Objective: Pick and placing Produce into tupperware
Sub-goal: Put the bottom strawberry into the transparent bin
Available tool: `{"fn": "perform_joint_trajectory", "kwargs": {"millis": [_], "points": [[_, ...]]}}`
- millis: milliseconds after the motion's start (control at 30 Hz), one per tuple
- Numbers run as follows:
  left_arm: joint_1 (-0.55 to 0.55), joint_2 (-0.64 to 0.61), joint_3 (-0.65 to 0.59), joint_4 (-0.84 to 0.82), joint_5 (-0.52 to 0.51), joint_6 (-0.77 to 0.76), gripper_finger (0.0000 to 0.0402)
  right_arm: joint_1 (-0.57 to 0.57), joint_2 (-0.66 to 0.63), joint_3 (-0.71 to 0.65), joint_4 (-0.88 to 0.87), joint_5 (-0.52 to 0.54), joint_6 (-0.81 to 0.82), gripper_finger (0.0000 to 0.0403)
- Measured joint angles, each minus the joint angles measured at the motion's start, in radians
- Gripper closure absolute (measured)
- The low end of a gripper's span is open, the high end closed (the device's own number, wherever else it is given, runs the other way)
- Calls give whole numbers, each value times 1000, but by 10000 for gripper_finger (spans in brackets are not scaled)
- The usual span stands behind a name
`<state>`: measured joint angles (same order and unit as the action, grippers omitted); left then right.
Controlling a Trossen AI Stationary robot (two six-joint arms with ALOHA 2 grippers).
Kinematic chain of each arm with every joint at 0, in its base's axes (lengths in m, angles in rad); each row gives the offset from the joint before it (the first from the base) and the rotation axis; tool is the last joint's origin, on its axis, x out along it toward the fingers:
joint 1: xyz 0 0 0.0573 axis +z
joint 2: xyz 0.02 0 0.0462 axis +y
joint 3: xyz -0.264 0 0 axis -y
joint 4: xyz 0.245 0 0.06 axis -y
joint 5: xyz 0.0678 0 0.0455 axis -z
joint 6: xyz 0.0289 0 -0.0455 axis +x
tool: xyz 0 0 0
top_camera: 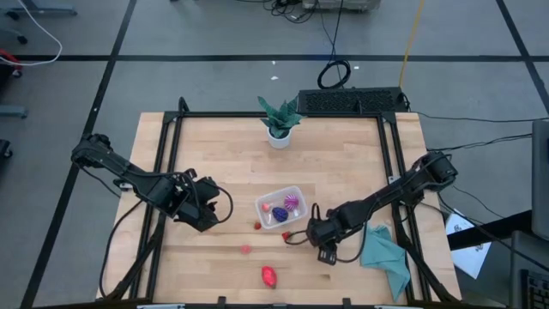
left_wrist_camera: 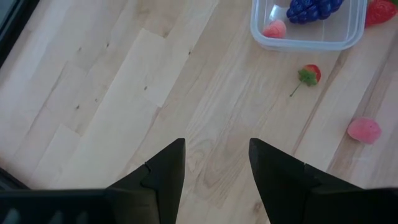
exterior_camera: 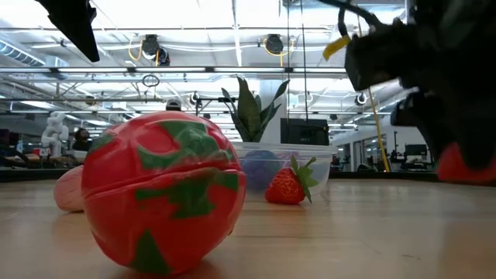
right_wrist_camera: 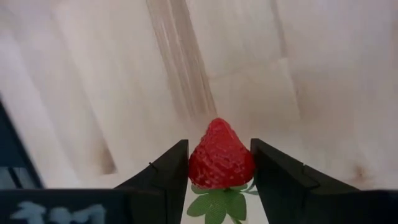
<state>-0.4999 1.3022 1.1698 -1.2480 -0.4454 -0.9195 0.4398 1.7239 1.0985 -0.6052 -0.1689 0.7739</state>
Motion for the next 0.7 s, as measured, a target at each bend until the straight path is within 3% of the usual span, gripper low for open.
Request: {"fn": "perform_joint_trajectory", "kwargs": {"millis": [400, 700], "points": [[0, 0, 0, -4, -1, 28, 218, -98, -161, 1, 89, 14, -68, 250], [0, 0, 0, -5, -11, 58, 218, -229, -175, 2, 196, 3, -224, 250]]}}
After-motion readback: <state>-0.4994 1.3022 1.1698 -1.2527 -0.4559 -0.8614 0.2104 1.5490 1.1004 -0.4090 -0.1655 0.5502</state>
